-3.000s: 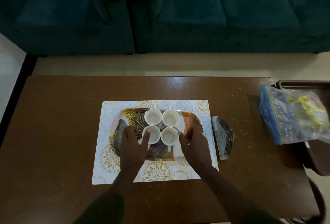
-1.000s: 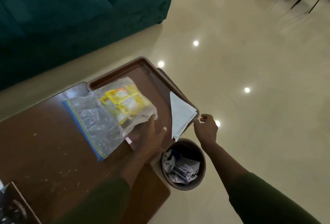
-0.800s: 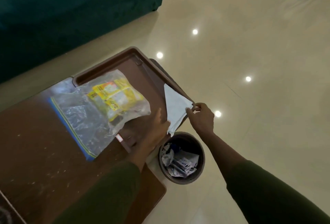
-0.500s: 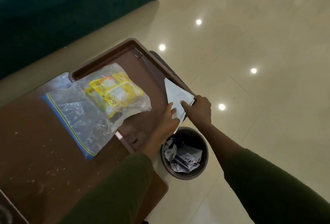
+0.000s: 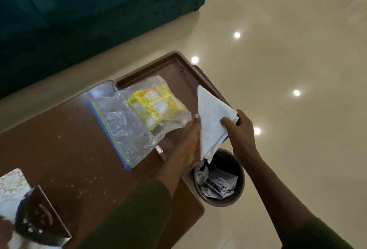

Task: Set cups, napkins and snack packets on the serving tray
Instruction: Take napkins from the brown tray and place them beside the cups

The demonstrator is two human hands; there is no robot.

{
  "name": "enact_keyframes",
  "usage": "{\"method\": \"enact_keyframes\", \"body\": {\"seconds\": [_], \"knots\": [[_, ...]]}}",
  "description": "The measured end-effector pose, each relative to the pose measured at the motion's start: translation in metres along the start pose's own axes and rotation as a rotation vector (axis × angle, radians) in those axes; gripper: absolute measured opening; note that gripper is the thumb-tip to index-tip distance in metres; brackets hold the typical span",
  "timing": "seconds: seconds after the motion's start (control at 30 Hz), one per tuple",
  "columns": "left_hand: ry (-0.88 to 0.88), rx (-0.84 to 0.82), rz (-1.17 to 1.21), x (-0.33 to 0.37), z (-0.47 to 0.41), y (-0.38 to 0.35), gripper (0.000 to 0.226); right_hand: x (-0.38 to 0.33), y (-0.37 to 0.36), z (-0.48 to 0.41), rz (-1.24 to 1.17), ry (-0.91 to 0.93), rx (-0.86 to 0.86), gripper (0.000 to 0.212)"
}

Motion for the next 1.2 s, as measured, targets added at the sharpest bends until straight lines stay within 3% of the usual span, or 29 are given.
{"method": "enact_keyframes", "body": {"seconds": [0.17, 0.27, 0.37, 0.43, 0.53, 0.7, 0.8, 0.97, 1.2], "knots": [[-0.069, -0.076, 0.204, 0.01, 0.025, 0.017, 0.04, -0.024, -0.038, 0.032, -0.092, 0.036, -0.102, 0.023], [-0.077, -0.061, 0.315, 0.025, 0.048, 0.039, 0.036, -0.033, -0.071, 0.053, -0.028, 0.032, -0.125, 0.025], [-0.059, 0.028, 0.349, 0.039, 0.077, 0.081, 0.053, -0.049, -0.112, 0.08, 0.081, 0.079, -0.143, 0.032], [-0.085, 0.06, 0.246, 0.053, 0.099, 0.106, 0.058, -0.062, -0.133, 0.098, 0.113, 0.097, -0.151, 0.034], [-0.299, 0.236, -0.038, 0.089, 0.136, 0.158, 0.044, -0.085, -0.165, 0.129, 0.157, 0.191, -0.212, 0.023], [-0.573, 0.558, -0.035, 0.133, 0.205, 0.26, 0.02, -0.098, -0.223, 0.19, 0.157, 0.218, -0.318, 0.036], [-0.613, 0.67, -0.09, 0.144, 0.241, 0.32, 0.018, -0.096, -0.262, 0.229, 0.206, 0.206, -0.427, 0.043], [-0.619, 0.588, -0.308, 0.143, 0.27, 0.38, 0.016, -0.099, -0.303, 0.267, 0.27, 0.158, -0.437, 0.045], [-0.607, 0.471, -0.706, 0.131, 0.261, 0.386, 0.024, -0.109, -0.326, 0.281, 0.392, 0.197, -0.415, 0.043]]}}
Point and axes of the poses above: each hand's wrist, its own z-axis away from the middle knuckle, its own y-axis out of the back of the hand, x = y × z, the point moved 7 cm from there along -z, towards the middle knuckle, and after that the axes turned 14 degrees about z, right-handed, at the moved point
